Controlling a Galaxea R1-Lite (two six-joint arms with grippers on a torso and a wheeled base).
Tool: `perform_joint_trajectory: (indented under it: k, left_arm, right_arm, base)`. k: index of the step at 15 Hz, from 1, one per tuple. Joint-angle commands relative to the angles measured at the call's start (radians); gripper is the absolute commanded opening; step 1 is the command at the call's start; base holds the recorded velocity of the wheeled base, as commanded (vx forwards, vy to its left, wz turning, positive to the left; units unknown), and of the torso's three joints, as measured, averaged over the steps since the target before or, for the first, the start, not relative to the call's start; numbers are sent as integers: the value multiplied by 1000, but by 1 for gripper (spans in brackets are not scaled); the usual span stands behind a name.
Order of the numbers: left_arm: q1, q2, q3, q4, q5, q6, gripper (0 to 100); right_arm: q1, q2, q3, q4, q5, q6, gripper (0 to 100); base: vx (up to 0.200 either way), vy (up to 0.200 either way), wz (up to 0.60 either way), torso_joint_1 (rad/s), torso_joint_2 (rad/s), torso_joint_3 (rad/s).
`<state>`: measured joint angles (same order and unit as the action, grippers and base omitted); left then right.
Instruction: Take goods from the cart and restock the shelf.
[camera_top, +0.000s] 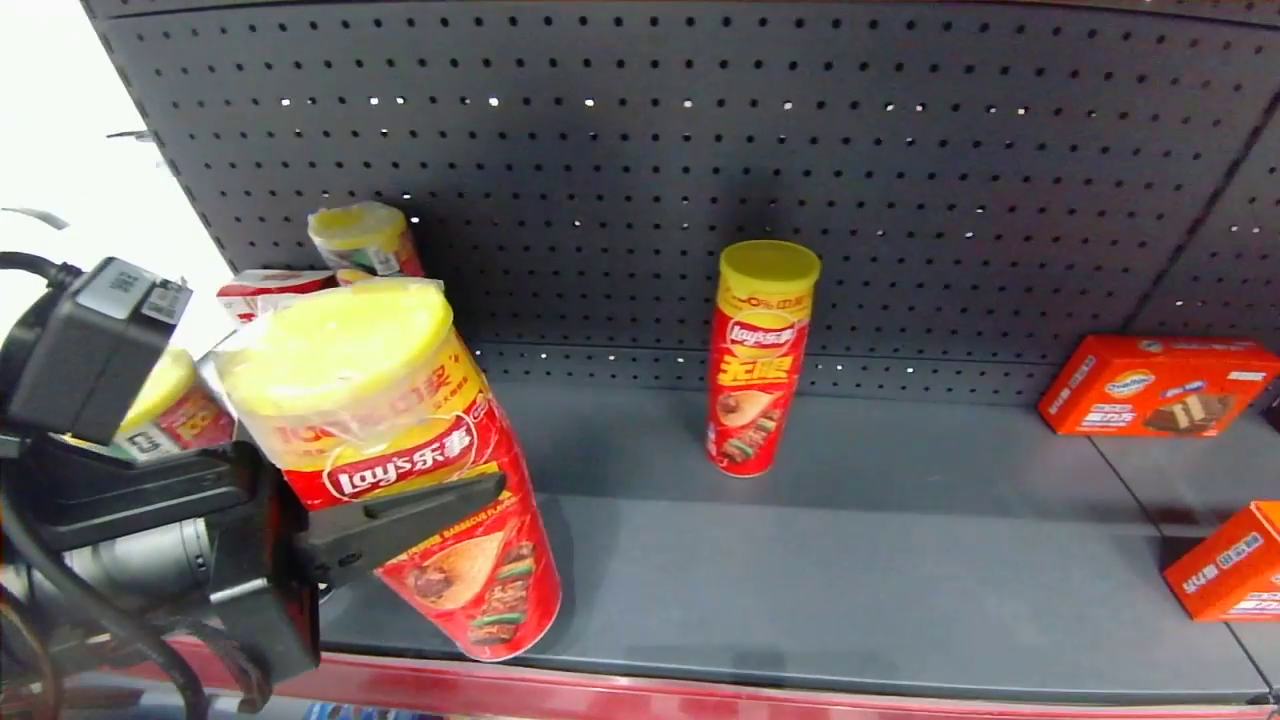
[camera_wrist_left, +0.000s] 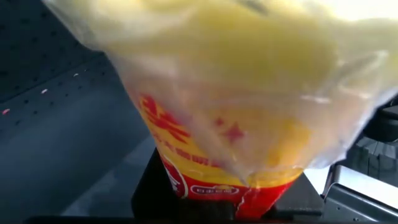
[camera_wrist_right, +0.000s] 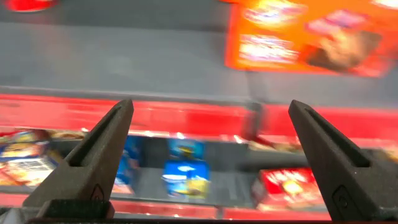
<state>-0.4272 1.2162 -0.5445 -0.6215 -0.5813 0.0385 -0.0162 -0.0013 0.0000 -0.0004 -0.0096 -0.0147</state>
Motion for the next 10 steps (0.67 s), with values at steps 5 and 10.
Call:
perform_joint_trajectory:
  k: [5, 10]
  left_arm:
    - [4, 3, 6, -3, 1, 0, 0]
    - [4, 3, 6, -3, 4, 0, 0]
  right_arm:
    - [1, 1, 0, -1, 0, -1, 100]
    - [1, 1, 0, -1, 0, -1, 100]
  base:
    - [0, 0, 0, 0, 0, 0]
    - [0, 0, 0, 0, 0, 0]
